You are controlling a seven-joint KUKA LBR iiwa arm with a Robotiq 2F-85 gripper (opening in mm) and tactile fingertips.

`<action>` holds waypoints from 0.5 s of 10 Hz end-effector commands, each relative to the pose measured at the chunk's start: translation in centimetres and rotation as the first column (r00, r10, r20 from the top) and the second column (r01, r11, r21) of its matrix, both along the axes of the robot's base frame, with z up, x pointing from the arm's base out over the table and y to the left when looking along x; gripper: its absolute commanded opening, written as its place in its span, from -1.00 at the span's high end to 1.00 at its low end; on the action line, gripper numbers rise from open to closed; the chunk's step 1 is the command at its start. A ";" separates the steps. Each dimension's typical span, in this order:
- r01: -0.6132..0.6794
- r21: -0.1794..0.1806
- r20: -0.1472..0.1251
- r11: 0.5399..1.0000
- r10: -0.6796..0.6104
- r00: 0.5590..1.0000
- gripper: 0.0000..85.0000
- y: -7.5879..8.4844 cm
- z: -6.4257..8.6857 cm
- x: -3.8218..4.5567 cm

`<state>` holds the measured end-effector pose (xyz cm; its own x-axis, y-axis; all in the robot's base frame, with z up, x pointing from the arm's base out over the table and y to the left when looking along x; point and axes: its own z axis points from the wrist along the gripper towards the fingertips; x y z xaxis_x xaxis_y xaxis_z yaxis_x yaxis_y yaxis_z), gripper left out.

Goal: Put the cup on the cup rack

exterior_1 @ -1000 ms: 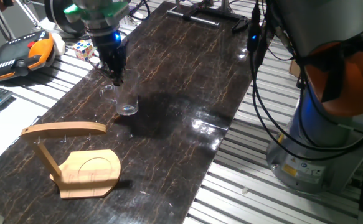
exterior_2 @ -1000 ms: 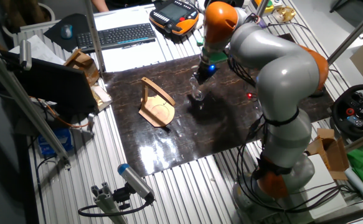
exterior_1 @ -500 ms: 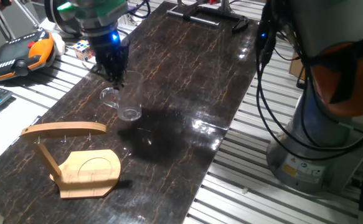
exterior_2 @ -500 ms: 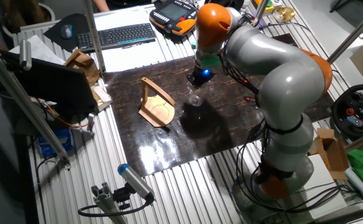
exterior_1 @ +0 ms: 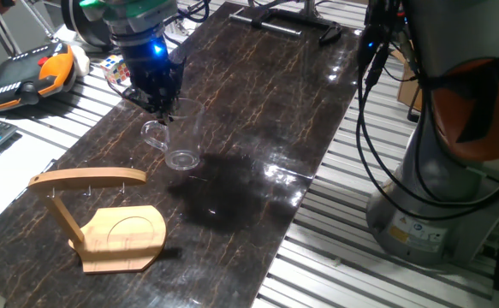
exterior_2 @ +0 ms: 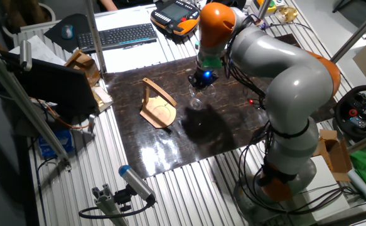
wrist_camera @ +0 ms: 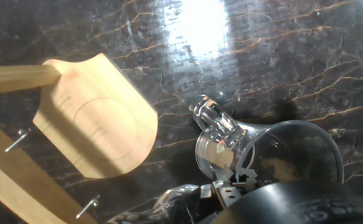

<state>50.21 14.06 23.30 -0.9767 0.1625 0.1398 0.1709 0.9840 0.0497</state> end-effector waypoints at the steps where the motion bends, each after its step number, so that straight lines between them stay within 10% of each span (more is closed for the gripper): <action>1: -0.016 -0.028 -0.001 0.999 0.016 1.000 0.98 0.0 0.0 0.01; 5: -0.083 -0.071 0.030 0.994 0.086 0.996 0.98 0.0 0.0 0.01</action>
<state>50.21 14.08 23.33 -0.9912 0.0872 0.0997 0.0861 0.9962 -0.0149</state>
